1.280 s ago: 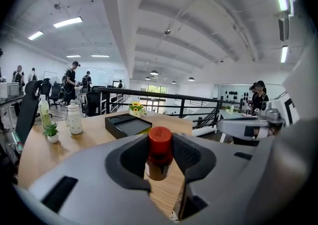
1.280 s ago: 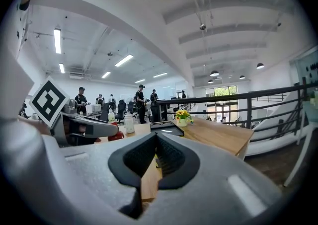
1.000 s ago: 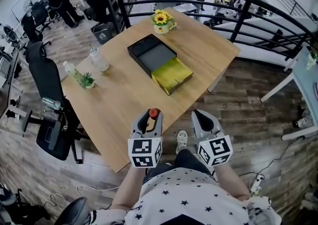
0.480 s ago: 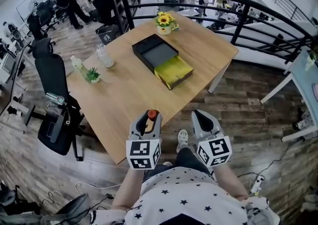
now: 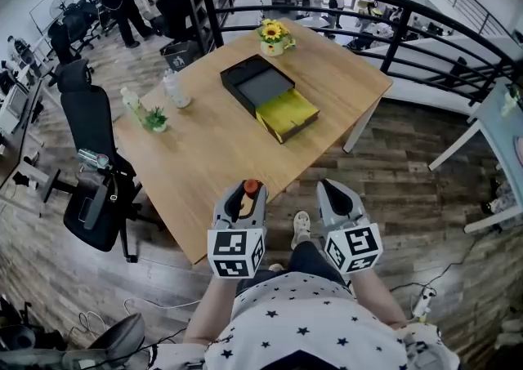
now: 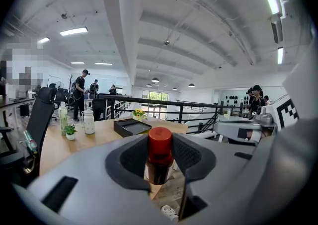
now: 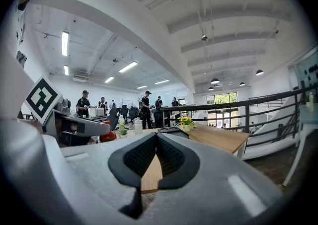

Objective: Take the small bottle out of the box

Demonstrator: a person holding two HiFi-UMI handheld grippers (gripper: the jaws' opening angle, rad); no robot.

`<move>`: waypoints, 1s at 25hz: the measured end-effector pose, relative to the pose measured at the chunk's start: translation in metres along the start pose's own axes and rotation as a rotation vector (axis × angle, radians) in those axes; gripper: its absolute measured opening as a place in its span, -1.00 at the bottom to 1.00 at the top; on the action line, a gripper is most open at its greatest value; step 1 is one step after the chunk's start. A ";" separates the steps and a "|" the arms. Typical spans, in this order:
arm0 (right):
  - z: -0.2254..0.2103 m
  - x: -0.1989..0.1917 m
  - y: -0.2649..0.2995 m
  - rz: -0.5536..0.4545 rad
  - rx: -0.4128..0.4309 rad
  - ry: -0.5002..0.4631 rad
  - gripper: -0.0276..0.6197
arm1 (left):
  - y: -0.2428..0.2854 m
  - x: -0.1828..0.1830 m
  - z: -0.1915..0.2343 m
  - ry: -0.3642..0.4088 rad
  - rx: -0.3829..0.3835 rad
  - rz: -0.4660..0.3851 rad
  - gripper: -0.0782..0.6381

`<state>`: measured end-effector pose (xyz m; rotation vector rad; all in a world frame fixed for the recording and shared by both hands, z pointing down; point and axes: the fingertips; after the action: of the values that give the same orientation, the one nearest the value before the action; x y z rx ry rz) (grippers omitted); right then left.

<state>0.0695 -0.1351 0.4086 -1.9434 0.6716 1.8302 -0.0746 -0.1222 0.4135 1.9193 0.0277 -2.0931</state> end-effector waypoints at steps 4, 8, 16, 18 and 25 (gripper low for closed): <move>0.002 0.002 -0.001 -0.001 -0.001 -0.003 -0.89 | -0.002 0.003 0.000 0.000 -0.003 -0.004 -0.40; 0.003 0.002 -0.001 -0.001 0.002 -0.002 -0.89 | -0.002 0.004 -0.001 -0.002 -0.006 -0.005 -0.40; 0.001 0.000 0.000 -0.002 -0.014 -0.011 -0.90 | -0.001 0.003 0.001 -0.005 -0.008 -0.002 -0.40; 0.002 0.000 0.000 0.000 -0.013 -0.012 -0.90 | -0.001 0.004 0.001 -0.003 -0.006 0.002 -0.40; 0.004 -0.001 -0.002 -0.002 -0.006 -0.016 -0.90 | -0.003 0.001 0.000 0.001 -0.011 0.006 -0.40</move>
<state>0.0670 -0.1308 0.4088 -1.9300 0.6598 1.8466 -0.0751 -0.1197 0.4123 1.9121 0.0332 -2.0835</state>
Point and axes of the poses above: the fingertips, and each gripper's own axes: y forward along the fingers, z to its left, x out of its top, and after that the axes turned 5 degrees about -z, right-handed
